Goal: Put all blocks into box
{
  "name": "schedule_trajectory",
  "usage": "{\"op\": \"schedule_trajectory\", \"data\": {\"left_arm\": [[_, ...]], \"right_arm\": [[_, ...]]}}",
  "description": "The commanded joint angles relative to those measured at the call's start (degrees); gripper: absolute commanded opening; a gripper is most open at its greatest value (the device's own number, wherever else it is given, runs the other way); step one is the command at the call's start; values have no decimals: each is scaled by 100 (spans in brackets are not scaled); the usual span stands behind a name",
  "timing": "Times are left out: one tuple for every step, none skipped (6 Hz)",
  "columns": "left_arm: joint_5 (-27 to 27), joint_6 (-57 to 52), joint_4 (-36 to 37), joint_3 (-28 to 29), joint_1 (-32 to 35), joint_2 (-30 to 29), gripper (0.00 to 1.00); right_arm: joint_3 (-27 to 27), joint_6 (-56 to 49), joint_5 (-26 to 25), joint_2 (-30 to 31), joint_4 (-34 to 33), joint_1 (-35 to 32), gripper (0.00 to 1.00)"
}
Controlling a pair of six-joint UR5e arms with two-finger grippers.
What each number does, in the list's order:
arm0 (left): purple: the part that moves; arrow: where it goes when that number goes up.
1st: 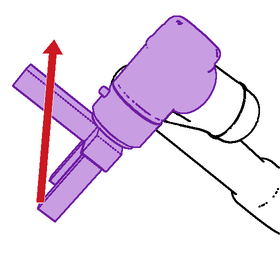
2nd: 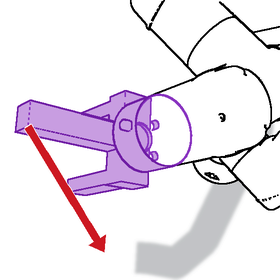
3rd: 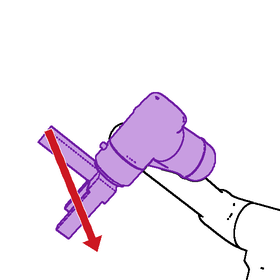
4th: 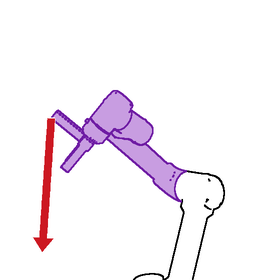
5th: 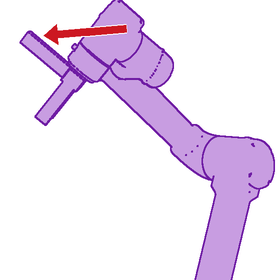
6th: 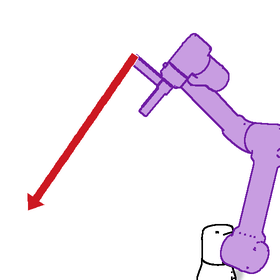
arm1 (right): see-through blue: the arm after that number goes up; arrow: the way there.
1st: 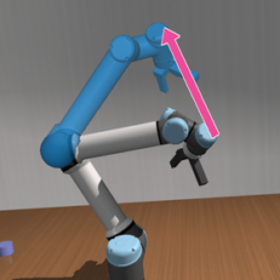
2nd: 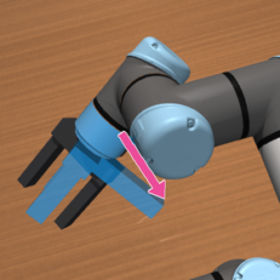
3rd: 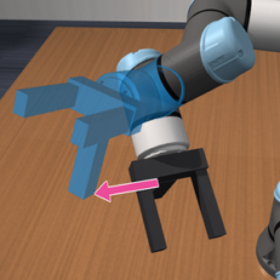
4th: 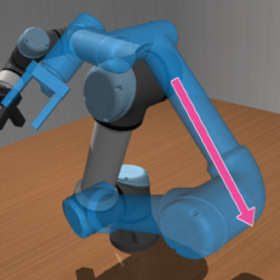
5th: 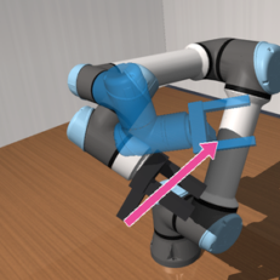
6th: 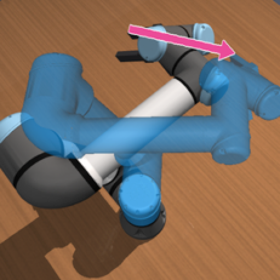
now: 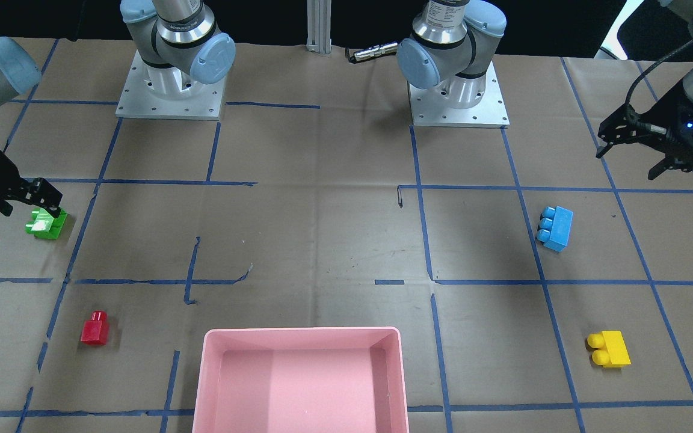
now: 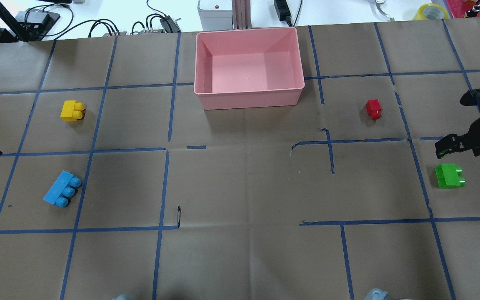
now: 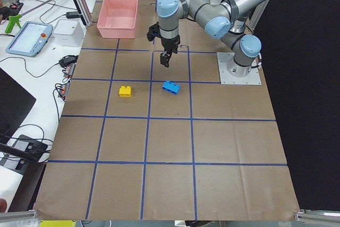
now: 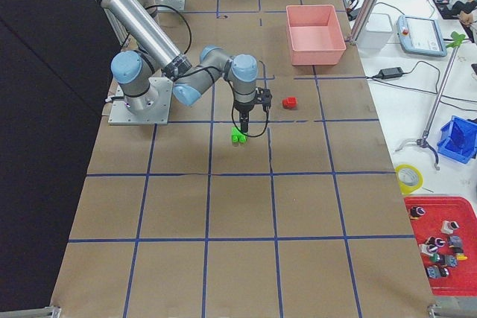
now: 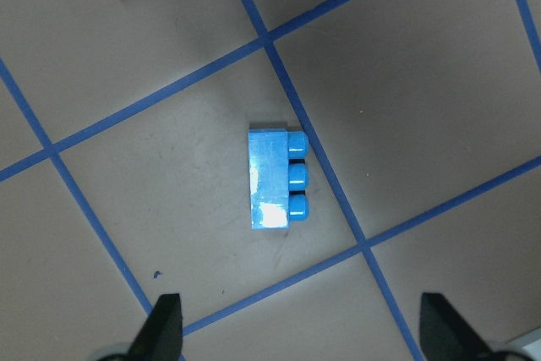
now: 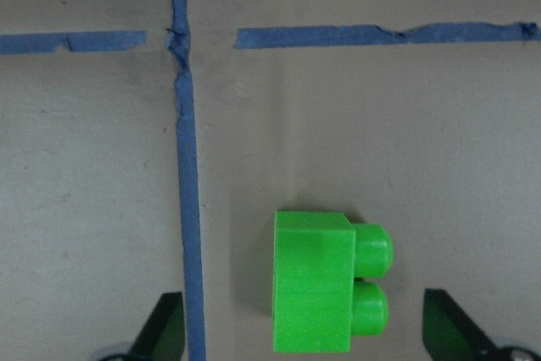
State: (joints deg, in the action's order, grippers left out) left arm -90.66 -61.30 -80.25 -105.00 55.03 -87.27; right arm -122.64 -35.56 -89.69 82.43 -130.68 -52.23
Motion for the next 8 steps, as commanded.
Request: {"op": "schedule_trajectory", "data": {"left_arm": [[84, 12, 1365, -947, -1, -114, 99], [188, 47, 1912, -1300, -1, -158, 99], [398, 117, 2108, -1417, -1, -341, 99], [426, 135, 2389, -1470, -1, -630, 99], [427, 144, 3035, -1671, -1, -937, 98], [427, 144, 3712, -1873, -1, -1219, 98], [418, 144, 3928, -1884, -9, -1457, 98], [418, 144, 4086, -2006, -9, -1590, 98]], "right_arm": [[-32, -3, 4, -173, -37, 126, 99], [-32, -3, 4, -340, -298, 126, 99], [-41, -3, 13, -550, -588, 126, 99], [-41, -3, 13, -692, -686, 126, 99], [-119, -3, 13, -719, -739, 134, 99], [-276, -3, 13, -711, -879, 134, 99], [-321, -3, 5, -711, -924, 126, 98], [-322, -3, -39, -711, -916, 126, 96]]}}
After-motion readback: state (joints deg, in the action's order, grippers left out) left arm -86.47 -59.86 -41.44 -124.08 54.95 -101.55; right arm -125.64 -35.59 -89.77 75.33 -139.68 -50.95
